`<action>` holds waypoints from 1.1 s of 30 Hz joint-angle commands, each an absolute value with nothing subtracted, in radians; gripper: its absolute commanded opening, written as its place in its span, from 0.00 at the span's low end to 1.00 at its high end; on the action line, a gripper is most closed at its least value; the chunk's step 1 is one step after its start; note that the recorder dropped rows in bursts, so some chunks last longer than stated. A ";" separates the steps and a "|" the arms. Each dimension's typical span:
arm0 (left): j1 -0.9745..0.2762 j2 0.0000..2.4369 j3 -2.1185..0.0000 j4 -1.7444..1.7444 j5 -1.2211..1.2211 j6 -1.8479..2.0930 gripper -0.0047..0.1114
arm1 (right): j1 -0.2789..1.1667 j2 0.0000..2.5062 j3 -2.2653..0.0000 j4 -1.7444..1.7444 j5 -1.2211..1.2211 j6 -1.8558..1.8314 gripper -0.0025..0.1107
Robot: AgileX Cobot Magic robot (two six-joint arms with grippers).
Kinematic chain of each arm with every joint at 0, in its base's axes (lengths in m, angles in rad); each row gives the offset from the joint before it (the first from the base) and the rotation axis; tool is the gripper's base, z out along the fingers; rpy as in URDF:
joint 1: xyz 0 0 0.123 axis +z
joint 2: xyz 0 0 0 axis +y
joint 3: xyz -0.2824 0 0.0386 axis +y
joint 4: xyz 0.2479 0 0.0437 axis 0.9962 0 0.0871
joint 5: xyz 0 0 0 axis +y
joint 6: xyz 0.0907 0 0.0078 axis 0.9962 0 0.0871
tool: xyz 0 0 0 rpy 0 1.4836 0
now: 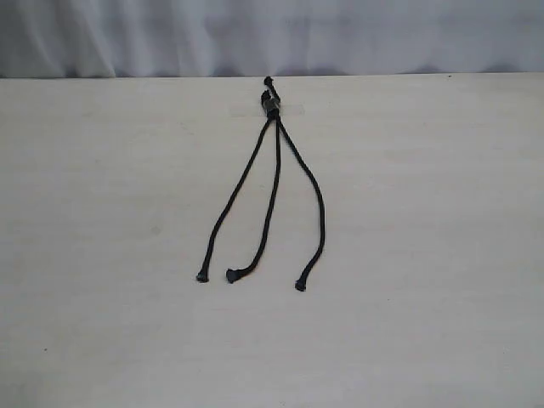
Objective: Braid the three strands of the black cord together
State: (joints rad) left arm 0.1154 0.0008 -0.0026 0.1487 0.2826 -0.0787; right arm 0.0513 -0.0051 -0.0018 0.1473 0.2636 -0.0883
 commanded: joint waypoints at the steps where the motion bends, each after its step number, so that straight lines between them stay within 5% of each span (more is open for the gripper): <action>1: 0.115 0.000 0.000 0.146 0.278 -0.079 0.04 | 0.048 0.000 0.000 0.149 0.260 -0.086 0.06; 9: 0.115 0.000 0.000 0.087 0.198 -0.086 0.04 | 0.048 0.000 0.000 0.162 0.238 -0.086 0.06; 16: 0.115 0.000 0.000 -0.303 -0.189 -0.086 0.04 | 0.048 0.000 0.000 0.564 -0.034 -0.086 0.06; 24: 0.115 0.000 0.000 -0.198 -0.463 -0.163 0.04 | 0.048 0.000 -0.042 0.443 -0.204 -0.082 0.06; 33: 0.115 0.258 -0.186 -0.069 -0.180 -0.223 0.04 | 0.048 0.421 -0.258 0.373 -0.015 -0.075 0.06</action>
